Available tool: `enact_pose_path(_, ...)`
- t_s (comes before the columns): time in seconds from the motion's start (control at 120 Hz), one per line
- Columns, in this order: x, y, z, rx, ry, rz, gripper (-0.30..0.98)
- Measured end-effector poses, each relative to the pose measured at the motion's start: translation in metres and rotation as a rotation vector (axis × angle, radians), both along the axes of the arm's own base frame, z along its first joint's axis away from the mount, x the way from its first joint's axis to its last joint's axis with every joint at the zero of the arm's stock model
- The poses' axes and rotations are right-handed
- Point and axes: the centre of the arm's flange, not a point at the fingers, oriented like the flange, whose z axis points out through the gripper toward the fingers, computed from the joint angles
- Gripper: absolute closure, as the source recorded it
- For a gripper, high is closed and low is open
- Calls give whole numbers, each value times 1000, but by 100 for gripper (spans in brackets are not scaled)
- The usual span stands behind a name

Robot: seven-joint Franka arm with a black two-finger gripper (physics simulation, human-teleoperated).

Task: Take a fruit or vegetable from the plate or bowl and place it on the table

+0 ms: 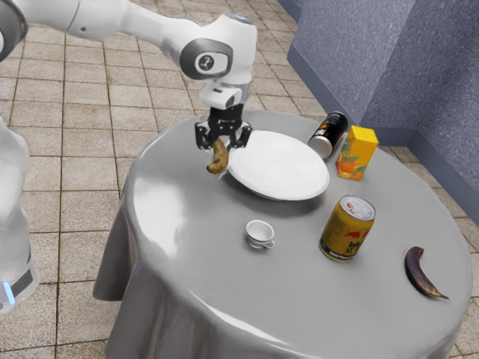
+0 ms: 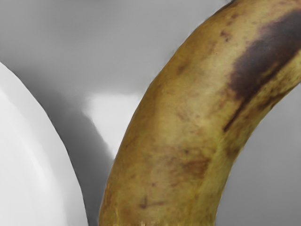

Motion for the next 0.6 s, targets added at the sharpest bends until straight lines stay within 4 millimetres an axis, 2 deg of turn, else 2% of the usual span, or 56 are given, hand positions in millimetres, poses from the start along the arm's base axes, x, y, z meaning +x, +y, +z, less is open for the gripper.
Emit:
enact_pose_path(0.125,-8,-1,-25,9,24,7,55)
enact_pose_path(0.283,-17,-2,-35,13,22,18,54)
enact_pose_path(0.35,-19,-2,-36,21,25,19,35)
enact_pose_path(0.417,-20,-2,-37,26,26,21,22)
enact_pose_path(0.6,-19,-3,-36,35,23,25,6)
